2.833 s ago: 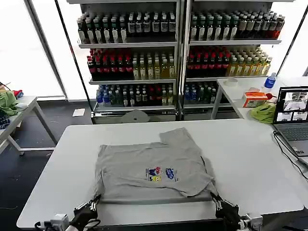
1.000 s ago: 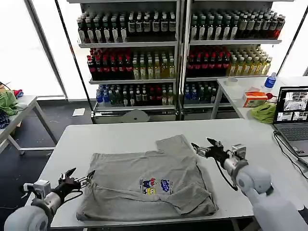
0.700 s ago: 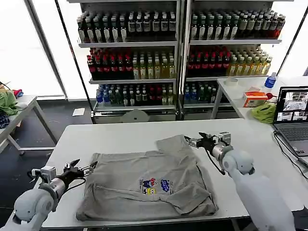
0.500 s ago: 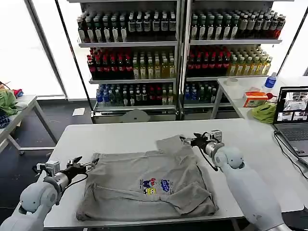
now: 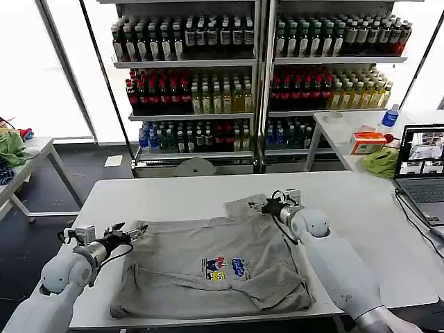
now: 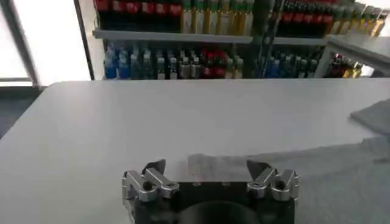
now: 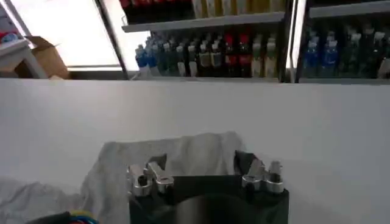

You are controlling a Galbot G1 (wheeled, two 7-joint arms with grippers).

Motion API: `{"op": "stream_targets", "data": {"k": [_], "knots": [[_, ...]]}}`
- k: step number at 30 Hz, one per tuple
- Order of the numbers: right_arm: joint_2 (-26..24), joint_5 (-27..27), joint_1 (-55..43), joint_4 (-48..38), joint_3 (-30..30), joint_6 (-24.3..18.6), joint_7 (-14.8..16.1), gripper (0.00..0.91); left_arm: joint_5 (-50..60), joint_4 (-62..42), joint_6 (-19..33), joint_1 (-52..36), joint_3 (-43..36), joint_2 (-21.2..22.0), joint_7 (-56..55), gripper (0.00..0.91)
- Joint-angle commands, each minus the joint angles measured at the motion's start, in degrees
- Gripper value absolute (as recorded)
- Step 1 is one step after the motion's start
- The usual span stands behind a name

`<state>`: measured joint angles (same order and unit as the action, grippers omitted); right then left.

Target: Fold and organize the clothes.

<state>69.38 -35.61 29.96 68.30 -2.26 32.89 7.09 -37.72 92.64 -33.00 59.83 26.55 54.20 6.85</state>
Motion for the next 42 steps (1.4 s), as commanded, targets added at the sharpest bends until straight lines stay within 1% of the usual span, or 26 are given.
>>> {"op": "stream_targets", "data": {"k": [1, 14, 15, 17, 18, 19, 20, 21, 22, 23, 24, 25, 28, 29, 42], "knots": [[1.39, 0.42, -0.97, -2.88, 0.83, 0.26, -0.53, 0.0, 0.02, -2.17, -0.02, -2.23, -2.15, 0.22, 0.07, 0.907], [0.85, -1.26, 0.23, -0.34, 0.02, 0.22, -0.52, 0.0, 0.67, -3.42, -0.02, -3.1, -3.52, 0.55, 0.43, 0.907], [0.86, -1.3, 0.27, -0.22, 0.01, 0.22, -0.57, 0.0, 0.68, -3.64, -0.02, -3.24, -3.59, 0.64, 0.47, 0.846], [0.93, -1.36, 0.31, 0.04, 0.02, 0.22, -0.69, 0.0, 0.68, -4.47, -0.02, -3.65, -3.93, 0.86, 0.51, 0.695], [0.96, -1.43, 0.32, 0.13, 0.01, 0.22, -0.73, 0.0, 0.68, -4.53, -0.03, -3.71, -3.98, 0.89, 0.58, 0.584], [0.98, -1.47, 0.31, 0.25, 0.0, 0.21, -0.76, 0.0, 0.67, -4.76, -0.02, -3.79, -4.08, 0.93, 0.63, 0.453], [0.96, -1.52, 0.31, 0.39, 0.01, 0.22, -0.87, 0.0, 0.68, -4.88, -0.03, -3.84, -4.21, 0.96, 0.73, 0.393], [0.98, -1.63, 0.32, 0.46, 0.0, 0.22, -0.91, 0.0, 0.67, -4.94, -0.03, -3.86, -4.24, 0.99, 0.83, 0.262], [0.94, -1.74, 0.37, 0.63, 0.02, 0.22, -0.93, 0.0, 0.67, -4.98, -0.02, -3.88, -4.31, 1.01, 0.97, 0.161], [0.91, -1.73, 0.43, 0.79, 0.06, 0.21, -0.97, 0.0, 0.66, -5.12, -0.02, -3.93, -4.36, 1.0, 1.37, 0.111], [0.89, -1.75, 0.45, 0.94, 0.05, 0.22, -1.06, 0.0, 0.66, -5.19, -0.02, -3.95, -4.38, 1.01, 1.41, 0.081], [0.9, -1.94, 0.48, 1.06, 0.04, 0.22, -1.16, 0.0, 0.67, -5.32, -0.02, -3.99, -4.43, 1.0, 1.39, 0.02], [0.9, -2.07, 0.6, 1.47, -0.07, 0.22, -1.26, 0.0, 0.57, -5.76, -0.01, -4.03, -4.5, 0.91, 2.22, 0.0], [0.92, -2.08, 0.65, 1.56, -0.1, 0.22, -1.27, 0.0, 0.57, -5.82, 0.0, -3.98, -4.52, 0.89, 2.4, 0.01], [0.43, -4.13, 2.43, 4.31, -1.05, 0.21, -1.87, 0.0, 0.55, -5.73, 0.31, -4.23, -4.28, 1.22, 2.1, 0.01]]}}
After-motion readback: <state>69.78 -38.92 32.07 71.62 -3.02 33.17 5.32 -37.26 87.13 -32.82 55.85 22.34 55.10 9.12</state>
